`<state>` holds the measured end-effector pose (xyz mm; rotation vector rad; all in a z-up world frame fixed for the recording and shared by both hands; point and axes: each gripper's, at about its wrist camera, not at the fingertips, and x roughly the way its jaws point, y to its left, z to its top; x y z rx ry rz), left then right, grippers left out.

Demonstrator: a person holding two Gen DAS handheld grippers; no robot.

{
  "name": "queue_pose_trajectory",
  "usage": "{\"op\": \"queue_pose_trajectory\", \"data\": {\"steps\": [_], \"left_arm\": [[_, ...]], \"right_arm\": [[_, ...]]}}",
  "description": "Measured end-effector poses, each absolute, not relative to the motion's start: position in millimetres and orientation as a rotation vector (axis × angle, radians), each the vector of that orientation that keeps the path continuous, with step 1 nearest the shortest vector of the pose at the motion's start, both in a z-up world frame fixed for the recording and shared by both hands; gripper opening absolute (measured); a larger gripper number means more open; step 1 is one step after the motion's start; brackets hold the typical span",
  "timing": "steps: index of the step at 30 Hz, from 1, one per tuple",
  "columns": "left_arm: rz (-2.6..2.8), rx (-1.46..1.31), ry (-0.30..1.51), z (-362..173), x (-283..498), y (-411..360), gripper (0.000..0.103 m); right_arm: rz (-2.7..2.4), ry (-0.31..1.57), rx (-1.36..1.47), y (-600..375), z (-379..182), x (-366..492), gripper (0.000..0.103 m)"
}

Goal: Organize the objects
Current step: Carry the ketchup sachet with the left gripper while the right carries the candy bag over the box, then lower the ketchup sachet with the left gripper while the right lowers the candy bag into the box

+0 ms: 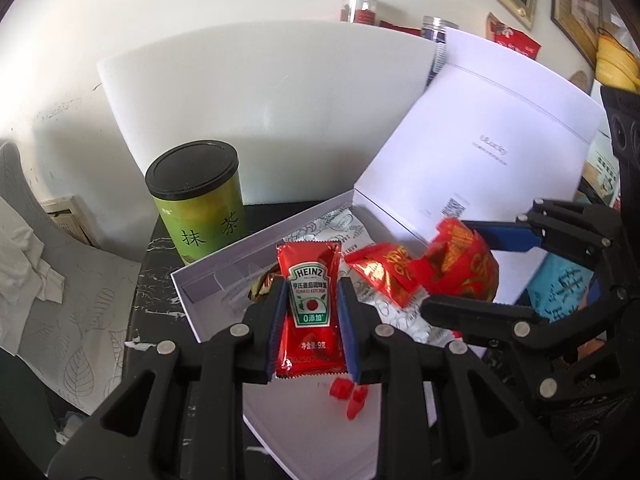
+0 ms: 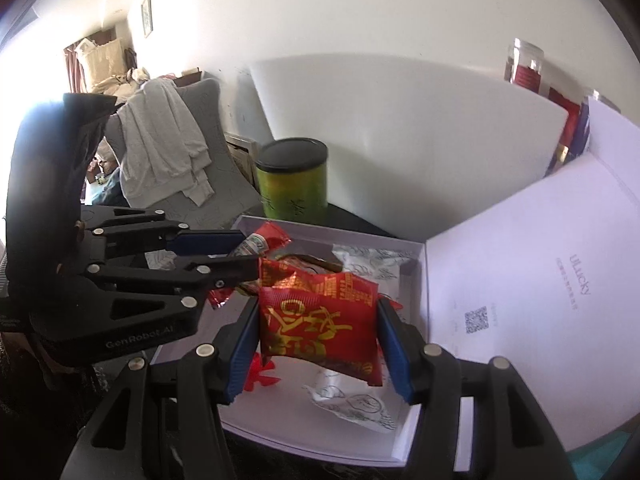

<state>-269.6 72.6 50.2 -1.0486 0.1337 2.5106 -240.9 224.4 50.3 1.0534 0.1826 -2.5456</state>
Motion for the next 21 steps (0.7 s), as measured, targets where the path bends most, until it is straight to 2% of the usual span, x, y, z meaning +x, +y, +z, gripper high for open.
{"op": "queue_pose_trajectory", "data": {"steps": [10,21], "left_arm": [[2.449,-1.172,0.116,9.2,-276.2,83.2,0.024],[2.421,-1.202,0.139,-11.7,-277.8,94.2,0.024]], "right_arm": [[-2.533,0.208,1.163,225.4,23.1,-256.6,0.057],[-2.508,0.193,1.213,228.3,7.6,-266.4,0.057]]}}
